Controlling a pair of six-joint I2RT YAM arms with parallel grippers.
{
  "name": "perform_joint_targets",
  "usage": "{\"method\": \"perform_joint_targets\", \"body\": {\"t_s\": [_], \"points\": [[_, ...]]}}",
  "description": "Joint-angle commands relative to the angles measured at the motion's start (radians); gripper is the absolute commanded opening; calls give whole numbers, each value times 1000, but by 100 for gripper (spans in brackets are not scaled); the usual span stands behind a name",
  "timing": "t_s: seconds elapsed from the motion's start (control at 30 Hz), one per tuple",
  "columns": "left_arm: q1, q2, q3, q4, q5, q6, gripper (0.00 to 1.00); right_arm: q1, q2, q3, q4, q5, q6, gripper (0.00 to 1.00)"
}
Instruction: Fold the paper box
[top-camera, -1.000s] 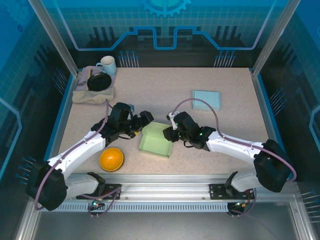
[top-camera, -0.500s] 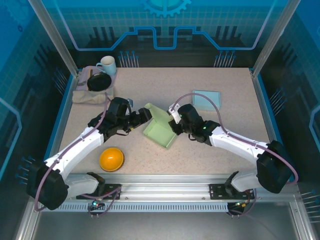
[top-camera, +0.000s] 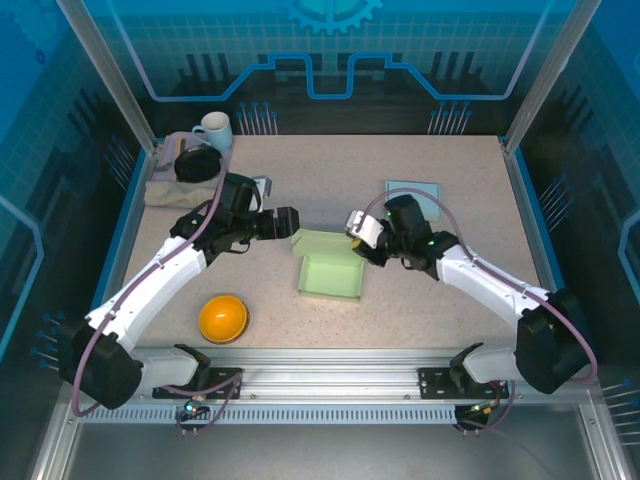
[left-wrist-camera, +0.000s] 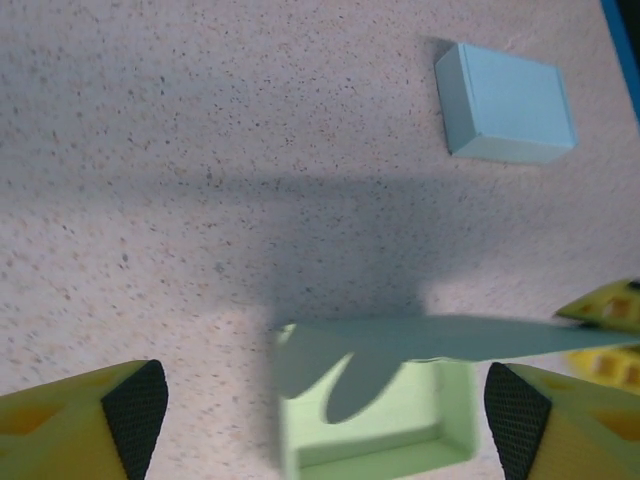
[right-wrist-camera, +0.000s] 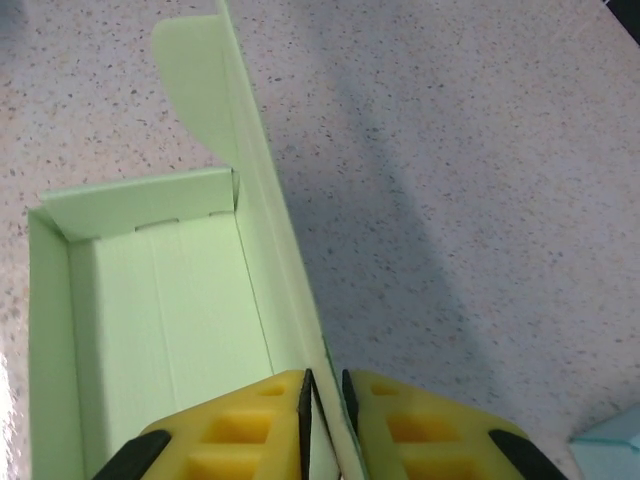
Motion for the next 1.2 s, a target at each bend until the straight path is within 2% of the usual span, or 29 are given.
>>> {"method": "perform_joint_targets", "body": {"t_s": [0.0,0.13,0.27,0.4,0.53,0.63,0.67,0.73,0.8,0.97,1.17], "points": [[8,16,-22,58,9,236,84,-53,1,111,-175,-144,-187,18],[7,52,-37,140,114,310,82,-94,81,230,-349,-179,-252,17],[8,46,-61,223,159,319,79,-99,112,241,-353,-167,-271,18],[9,79,-46,227,126,183,79,-95,120,217,-294,-131,-262,18],[-1,124,-32,225,255,99,77,-78,112,171,-193,-58,-230,23],[-14,116,-63,212,219,96,76,-73,113,158,-171,-32,-196,34],[-14,108,-69,204,211,94,76,-74,113,159,-172,-25,-179,47],[-13,94,-78,193,210,94,76,-72,110,159,-181,-15,-151,62],[-14,72,-88,182,203,96,76,-70,91,144,-169,-4,-121,65],[-13,15,-104,153,148,86,76,-68,-28,53,-82,32,-5,66],[-13,-12,-115,125,116,59,77,-67,-171,-96,64,161,273,65]]}}
